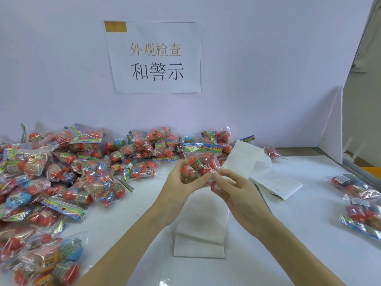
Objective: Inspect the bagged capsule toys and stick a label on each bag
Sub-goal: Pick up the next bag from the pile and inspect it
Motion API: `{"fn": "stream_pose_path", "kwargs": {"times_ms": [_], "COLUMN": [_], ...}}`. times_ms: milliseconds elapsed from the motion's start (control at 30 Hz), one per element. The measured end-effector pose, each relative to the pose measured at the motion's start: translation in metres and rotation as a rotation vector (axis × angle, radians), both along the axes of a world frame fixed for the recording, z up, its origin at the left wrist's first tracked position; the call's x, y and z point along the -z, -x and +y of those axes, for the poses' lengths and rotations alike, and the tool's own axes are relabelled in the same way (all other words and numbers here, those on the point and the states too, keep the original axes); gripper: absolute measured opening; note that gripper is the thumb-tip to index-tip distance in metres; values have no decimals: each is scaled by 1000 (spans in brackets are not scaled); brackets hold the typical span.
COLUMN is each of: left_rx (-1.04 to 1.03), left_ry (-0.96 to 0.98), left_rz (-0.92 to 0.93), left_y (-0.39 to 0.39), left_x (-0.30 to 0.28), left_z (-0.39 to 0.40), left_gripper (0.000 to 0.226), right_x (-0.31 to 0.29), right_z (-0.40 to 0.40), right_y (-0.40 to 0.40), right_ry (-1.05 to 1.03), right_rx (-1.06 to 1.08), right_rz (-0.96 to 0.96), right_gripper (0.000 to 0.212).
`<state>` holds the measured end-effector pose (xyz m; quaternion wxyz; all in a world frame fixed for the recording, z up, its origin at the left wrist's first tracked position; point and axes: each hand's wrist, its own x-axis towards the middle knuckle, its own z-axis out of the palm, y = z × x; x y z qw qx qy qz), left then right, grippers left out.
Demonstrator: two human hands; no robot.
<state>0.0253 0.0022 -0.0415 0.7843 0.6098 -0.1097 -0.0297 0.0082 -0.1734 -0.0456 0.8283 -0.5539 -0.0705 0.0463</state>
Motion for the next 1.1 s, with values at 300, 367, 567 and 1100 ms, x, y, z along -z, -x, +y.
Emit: {"fn": "stream_pose_path", "kwargs": {"times_ms": [300,367,567,1100], "left_rx": [-229,-207,-226,-461], "left_ry": [-334,-344,-148,-72], "left_rz": [-105,-89,-42,-106], "left_y": [-12,-15,-15,-22], "left_x": [-12,-11,-12,-4], "left_z": [22,27,25,28], "left_gripper": [32,13,12,5], "right_x": [-4,-5,-4,-4], "right_z": [-9,-9,-11,-2], "right_y": [1,1,-1,4], "right_ry": [485,434,160,172], "right_rx": [97,95,127,-72], "right_rz": [-111,-101,44,30], "right_gripper": [18,20,27,41]}}
